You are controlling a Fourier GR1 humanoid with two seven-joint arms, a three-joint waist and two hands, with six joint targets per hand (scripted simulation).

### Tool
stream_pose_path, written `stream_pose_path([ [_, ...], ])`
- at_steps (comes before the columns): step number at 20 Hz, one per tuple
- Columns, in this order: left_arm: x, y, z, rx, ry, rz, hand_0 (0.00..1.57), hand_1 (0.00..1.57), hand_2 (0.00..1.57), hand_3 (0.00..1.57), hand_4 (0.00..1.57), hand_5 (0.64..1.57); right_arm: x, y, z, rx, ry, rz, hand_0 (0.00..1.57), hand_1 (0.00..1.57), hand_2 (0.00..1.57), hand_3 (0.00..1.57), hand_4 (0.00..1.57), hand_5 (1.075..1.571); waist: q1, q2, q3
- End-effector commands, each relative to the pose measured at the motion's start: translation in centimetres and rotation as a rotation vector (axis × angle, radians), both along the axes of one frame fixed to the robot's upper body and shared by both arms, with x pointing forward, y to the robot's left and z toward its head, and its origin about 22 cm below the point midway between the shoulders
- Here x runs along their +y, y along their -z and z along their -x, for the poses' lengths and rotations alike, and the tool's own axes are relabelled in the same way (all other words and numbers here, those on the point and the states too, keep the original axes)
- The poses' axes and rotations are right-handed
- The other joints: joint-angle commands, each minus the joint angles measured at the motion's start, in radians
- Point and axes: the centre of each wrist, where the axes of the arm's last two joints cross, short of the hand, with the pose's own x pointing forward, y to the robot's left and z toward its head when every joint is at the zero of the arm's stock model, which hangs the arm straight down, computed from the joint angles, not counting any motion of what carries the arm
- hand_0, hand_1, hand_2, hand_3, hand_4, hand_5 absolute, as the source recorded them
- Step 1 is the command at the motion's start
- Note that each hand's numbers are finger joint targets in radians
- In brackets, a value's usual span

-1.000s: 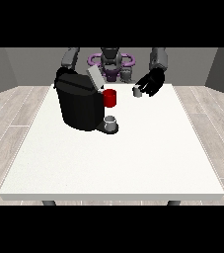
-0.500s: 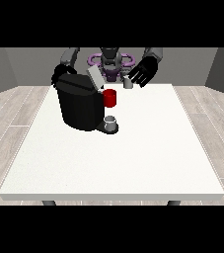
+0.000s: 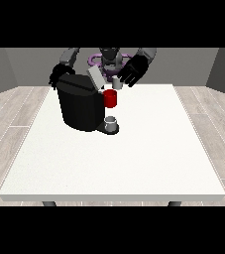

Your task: Insert the coffee pod into the coffee machine and close the lid

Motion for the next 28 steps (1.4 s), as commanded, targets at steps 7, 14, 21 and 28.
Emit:
stream_pose_path([
  [7,2.2,-2.5,0.1,-0.018,-0.026,-0.003,1.31,1.31,1.33,1.23,0.49,1.571,-1.0,-1.9,-0.1,-0.048,0.022,0.016,0.0,0.0,0.0,0.0,0.48,1.571,-0.042,0.047,0.0],
  [14,-1.5,0.0,-0.3,-0.005,0.033,-0.04,1.23,1.23,1.28,1.21,0.51,1.571,-1.7,-0.4,0.1,-0.024,0.071,0.009,0.0,0.0,0.0,0.0,0.48,1.571,-0.013,0.024,0.0001],
  [21,-2.3,-0.4,-0.6,-0.029,0.024,-0.027,1.19,1.19,1.26,1.2,0.49,1.571,-1.4,-1.1,-0.4,-0.032,0.038,-0.01,0.0,0.0,0.0,0.0,0.5,1.571,-0.028,0.066,0.0],
  [28,0.2,-1.9,-0.4,0.002,0.001,-0.032,1.16,1.16,1.24,1.18,0.49,1.571,-1.6,-0.4,0.4,-0.043,0.041,-0.008,0.0,0.0,0.0,0.0,0.53,1.571,-0.03,0.05,0.0001],
])
